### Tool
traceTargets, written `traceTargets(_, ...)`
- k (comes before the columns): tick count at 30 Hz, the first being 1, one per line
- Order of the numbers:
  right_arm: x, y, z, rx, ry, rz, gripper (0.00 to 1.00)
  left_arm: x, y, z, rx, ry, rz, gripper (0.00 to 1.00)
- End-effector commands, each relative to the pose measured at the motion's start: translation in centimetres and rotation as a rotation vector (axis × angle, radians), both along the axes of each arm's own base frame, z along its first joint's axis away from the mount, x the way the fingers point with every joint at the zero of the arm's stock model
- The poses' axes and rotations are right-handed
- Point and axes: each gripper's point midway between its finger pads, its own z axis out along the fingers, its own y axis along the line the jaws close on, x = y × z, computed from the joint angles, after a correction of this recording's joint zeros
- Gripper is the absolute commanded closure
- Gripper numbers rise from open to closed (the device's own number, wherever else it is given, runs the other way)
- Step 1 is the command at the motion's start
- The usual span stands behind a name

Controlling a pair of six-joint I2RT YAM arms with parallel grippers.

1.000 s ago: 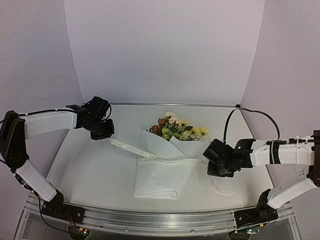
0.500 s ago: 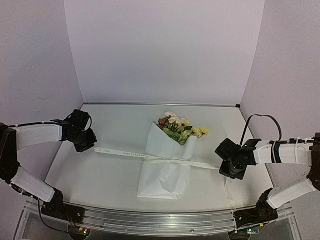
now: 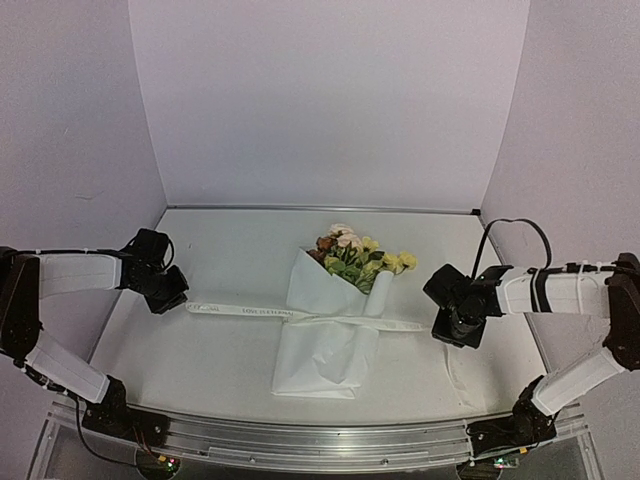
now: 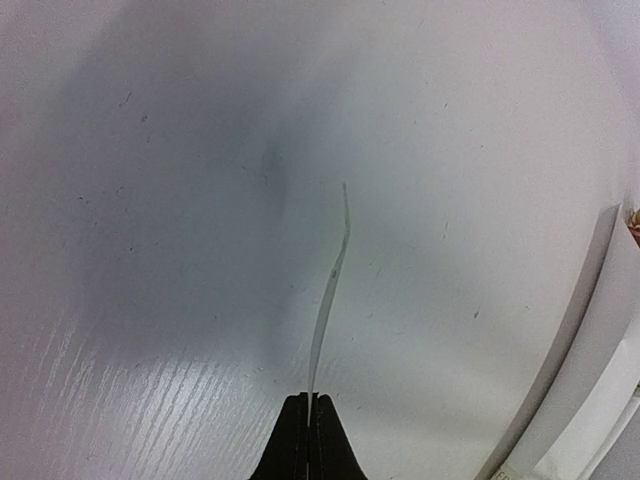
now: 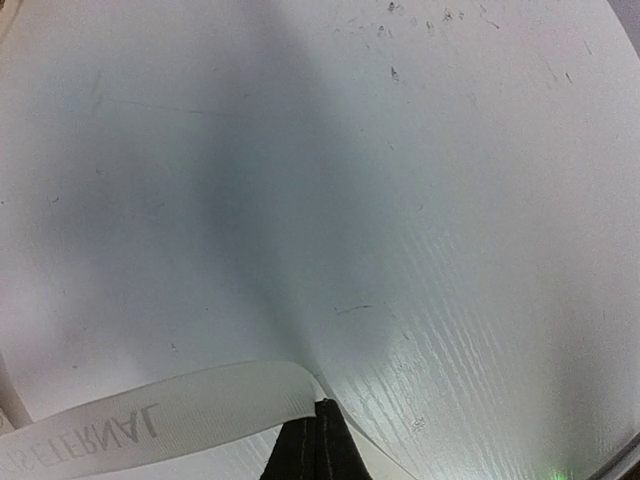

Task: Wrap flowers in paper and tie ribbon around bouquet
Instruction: Tie the ribbon around the folded bouquet.

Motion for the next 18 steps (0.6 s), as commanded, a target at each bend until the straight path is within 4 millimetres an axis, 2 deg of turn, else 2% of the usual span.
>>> traceTargets(1,1.3,1.3,0.7,0.022,-0.014,0.034,1.00,0.2,0.9,1.2,0.013,-0.046,0.031,1.00)
traceTargets(3,1.5,0.5,0.7,0.008,-0.020,0.009,1.00,0.2,1.8,1.3,0.022,-0.045,0.066,1.00)
traceTargets(9,2.4,-3.8,0.3,0.061,-0.021,-0.183,1.00,0.7,7.6,0.7,0.014,-0.020,0.275,1.00)
traceTargets(15,2.5,-9.6,1.2,0.140,-0.108,-0.427,1.00,-0.2,14.3,-2.5,-0.150,0.058,0.525,1.00)
traceTargets(18,2.3,-12.0,1.4,0.196,-0.132,-0.521,1.00,-0.9,17.5,-3.0,-0.155,0.061,0.620,1.00)
